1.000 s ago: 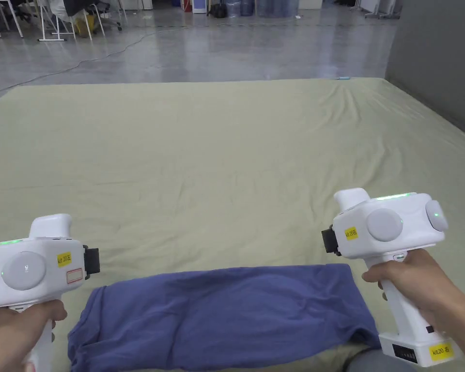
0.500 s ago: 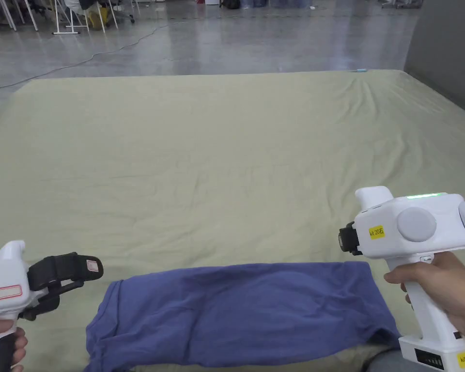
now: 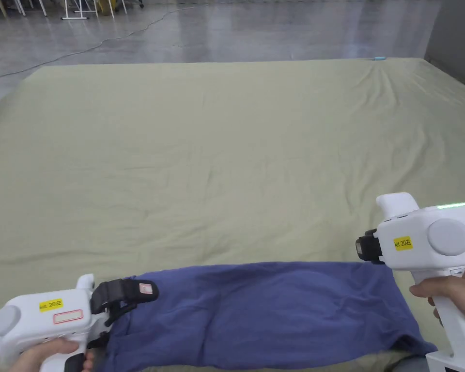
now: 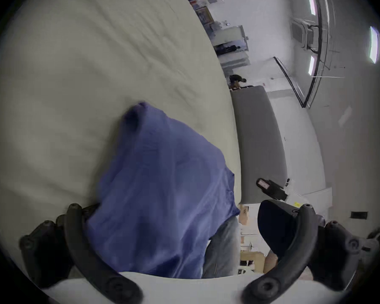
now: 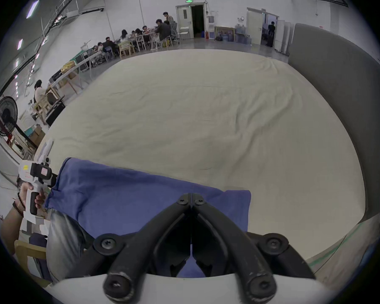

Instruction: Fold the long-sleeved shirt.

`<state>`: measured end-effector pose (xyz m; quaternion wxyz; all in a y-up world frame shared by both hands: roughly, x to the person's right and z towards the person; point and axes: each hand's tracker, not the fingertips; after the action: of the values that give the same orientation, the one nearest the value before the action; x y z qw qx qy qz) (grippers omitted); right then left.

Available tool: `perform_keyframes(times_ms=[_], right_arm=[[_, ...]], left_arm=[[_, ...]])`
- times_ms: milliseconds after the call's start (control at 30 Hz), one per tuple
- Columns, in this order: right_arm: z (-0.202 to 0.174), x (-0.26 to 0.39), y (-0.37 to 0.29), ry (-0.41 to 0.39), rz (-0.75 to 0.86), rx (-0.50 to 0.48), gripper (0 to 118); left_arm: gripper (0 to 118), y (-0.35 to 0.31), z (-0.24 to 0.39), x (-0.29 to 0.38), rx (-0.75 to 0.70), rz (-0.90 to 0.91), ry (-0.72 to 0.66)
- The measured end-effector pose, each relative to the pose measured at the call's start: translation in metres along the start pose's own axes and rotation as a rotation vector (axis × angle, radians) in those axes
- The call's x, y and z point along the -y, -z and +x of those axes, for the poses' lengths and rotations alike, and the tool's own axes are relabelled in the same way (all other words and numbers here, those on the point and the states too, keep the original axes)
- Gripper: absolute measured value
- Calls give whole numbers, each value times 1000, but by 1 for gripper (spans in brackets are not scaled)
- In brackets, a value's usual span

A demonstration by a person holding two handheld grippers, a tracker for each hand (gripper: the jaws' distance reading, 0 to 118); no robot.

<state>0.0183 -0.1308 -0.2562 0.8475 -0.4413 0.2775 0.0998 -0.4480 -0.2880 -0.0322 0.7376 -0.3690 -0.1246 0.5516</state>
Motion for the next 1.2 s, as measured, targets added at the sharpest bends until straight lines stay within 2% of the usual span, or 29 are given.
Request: perform_keyframes(times_ms=[33, 67, 133, 167, 200, 233, 267, 300, 333, 433, 567, 767, 900, 1000, 1100, 1200], right_arm=[[-4, 1, -3, -2, -1, -1, 0], [-5, 2, -4, -4, -4, -1, 0], [-5, 4, -5, -4, -6, -1, 0], [-5, 3, -4, -4, -8, -2, 0], [-5, 4, -5, -5, -12, -2, 0], [-5, 5, -6, -5, -13, -2, 0], [-4, 5, -5, -5, -14, -2, 0], [-2, 4, -3, -5, -15, -1, 0], [-1, 4, -3, -3, -15, 0, 0], [2, 4, -3, 1, -13, 3, 0], [2, 3, -6, 5, -10, 2, 0], [3, 3, -5, 6, -13, -1, 0], [-1, 4, -4, 1, -20, -4, 0], [-5, 4, -6, -9, -19, -8, 0], [-8, 4, -8, -14, -18, -14, 0], [-10, 5, -10, -22, -15, -16, 0]], left_arm=[[117, 9, 2, -1, 2, 5, 12], [117, 10, 41, 9, -2, 3, 24], [116, 20, 52, 9, -15, 17, 45], [110, 22, 57, 8, -38, 16, 61], [89, 14, 46, -10, -74, 10, 109], [27, 12, 49, -10, -129, 30, 159], [15, 12, 52, -11, -219, 40, 191], [15, 12, 51, -11, -238, 7, 172], [15, 7, 29, -25, -189, 19, 159], [15, -3, 33, -28, -218, 46, 227], [15, -28, 29, -33, -227, 65, 228], [15, -115, 21, -44, -382, 210, 196], [15, -156, 30, -48, -556, 229, 192], [15, -162, 21, -60, -546, 213, 174], [15, -144, 43, -56, -559, 192, 184], [15, -117, 83, -39, -499, 159, 185]])
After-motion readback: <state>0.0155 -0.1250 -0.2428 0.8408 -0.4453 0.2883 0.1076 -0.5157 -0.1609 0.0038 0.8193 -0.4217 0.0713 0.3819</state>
